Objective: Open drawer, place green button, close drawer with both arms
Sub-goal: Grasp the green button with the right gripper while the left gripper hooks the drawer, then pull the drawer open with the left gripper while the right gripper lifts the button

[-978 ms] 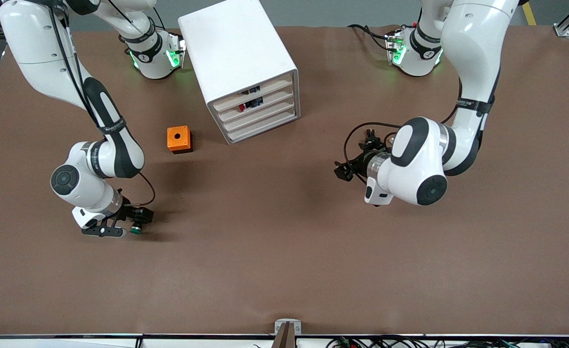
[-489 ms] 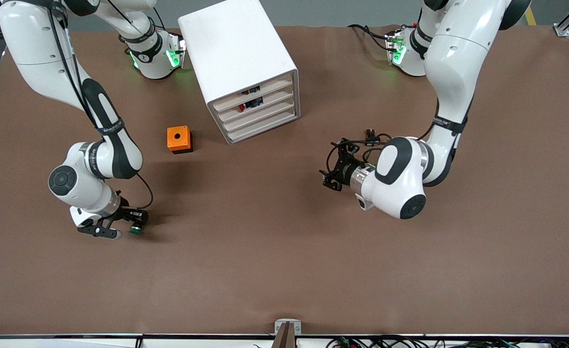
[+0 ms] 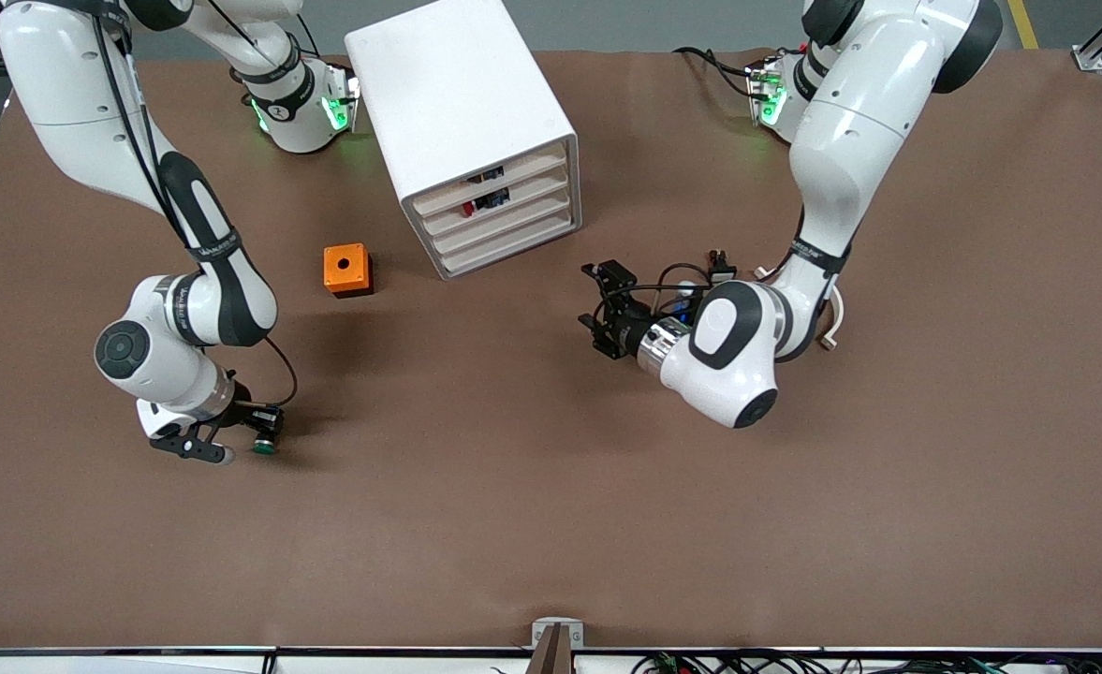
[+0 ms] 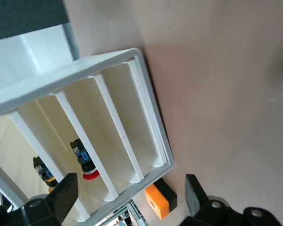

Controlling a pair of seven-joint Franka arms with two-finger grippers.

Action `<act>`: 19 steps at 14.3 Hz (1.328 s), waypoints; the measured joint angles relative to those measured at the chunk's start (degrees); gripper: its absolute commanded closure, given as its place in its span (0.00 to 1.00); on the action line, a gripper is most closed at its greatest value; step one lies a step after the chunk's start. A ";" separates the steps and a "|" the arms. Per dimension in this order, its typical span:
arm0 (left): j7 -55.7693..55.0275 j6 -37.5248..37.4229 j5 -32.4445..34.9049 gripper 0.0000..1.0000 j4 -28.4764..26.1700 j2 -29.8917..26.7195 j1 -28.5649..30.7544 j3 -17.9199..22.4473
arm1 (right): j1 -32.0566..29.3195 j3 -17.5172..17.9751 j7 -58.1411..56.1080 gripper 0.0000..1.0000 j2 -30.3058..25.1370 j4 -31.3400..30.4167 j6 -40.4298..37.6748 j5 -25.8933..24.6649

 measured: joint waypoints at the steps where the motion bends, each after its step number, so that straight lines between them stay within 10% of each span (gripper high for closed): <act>1: -1.76 0.00 -0.02 0.00 0.09 1.01 -0.06 -0.71 | 0.02 0.02 -0.02 1.00 -0.02 0.13 0.00 0.00; 8: -5.23 -0.35 -1.21 0.32 0.38 4.88 -3.59 -2.30 | 0.19 0.25 0.62 1.00 -4.56 7.64 -18.44 0.01; 15: -6.08 -3.85 -1.58 0.32 0.12 7.53 -9.25 -2.39 | 1.45 0.71 7.54 1.00 -11.09 12.45 -33.67 0.04; 19: -6.17 -5.47 -1.58 0.49 -0.22 8.52 -12.11 -2.41 | 2.20 0.75 12.16 1.00 -14.21 12.61 -37.78 1.12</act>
